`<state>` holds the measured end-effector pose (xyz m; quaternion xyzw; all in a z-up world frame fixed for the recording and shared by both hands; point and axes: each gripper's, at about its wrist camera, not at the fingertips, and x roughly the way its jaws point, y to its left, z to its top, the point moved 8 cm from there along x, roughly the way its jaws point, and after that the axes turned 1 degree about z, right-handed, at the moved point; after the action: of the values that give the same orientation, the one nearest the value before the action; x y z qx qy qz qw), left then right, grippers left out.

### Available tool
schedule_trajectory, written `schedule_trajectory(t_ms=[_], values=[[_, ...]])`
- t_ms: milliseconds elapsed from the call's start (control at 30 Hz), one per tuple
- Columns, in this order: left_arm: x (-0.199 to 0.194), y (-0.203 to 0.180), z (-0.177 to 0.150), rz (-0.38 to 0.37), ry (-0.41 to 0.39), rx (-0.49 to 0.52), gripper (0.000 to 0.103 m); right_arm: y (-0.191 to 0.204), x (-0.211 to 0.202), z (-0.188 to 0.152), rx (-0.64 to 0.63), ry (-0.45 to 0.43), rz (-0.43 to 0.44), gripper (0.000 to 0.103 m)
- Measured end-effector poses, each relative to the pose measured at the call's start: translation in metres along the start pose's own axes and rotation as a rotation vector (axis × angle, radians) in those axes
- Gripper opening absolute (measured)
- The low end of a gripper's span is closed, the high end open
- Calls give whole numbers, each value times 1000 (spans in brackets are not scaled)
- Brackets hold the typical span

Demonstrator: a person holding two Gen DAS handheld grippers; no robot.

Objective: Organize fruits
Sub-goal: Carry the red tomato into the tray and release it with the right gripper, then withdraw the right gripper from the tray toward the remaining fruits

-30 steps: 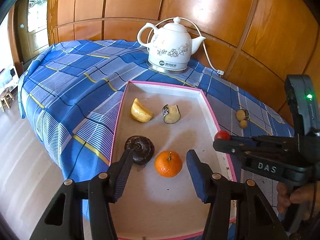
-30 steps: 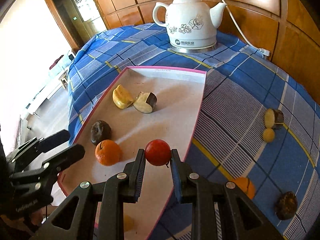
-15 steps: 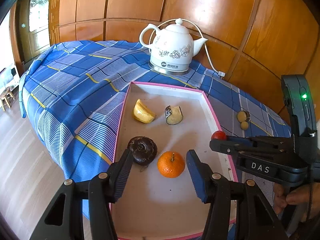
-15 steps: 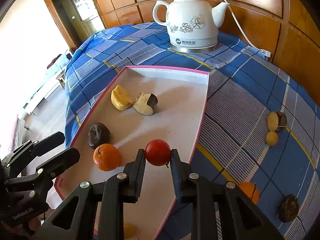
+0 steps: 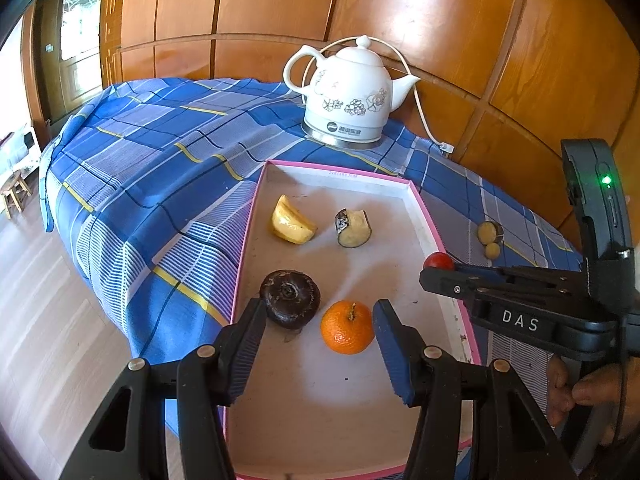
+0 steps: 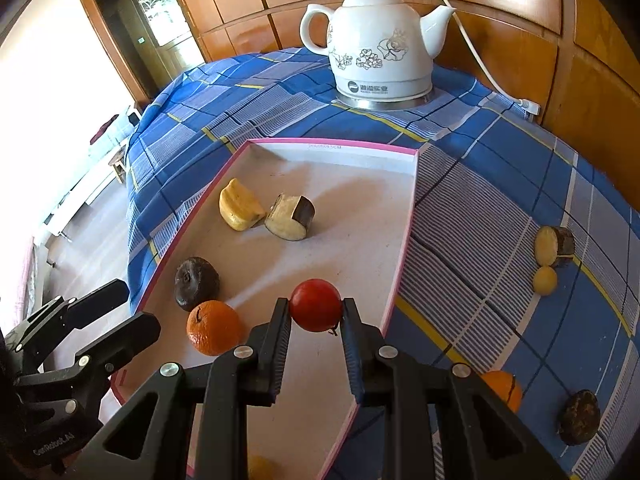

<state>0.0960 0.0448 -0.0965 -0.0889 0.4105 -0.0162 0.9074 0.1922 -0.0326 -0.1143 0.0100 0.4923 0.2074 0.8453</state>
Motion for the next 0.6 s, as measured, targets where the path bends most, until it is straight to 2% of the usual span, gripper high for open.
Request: schedule_trajectory(t_ms=[233, 333, 600], values=[[1, 2, -1, 2, 5, -1, 57, -10, 8, 3, 45, 4, -15, 26], [2, 2, -1, 4, 7, 0, 57, -13, 8, 1, 59, 5, -13, 33], [2, 0, -1, 7, 8, 10, 57, -15, 1, -5, 78, -8, -7, 33]])
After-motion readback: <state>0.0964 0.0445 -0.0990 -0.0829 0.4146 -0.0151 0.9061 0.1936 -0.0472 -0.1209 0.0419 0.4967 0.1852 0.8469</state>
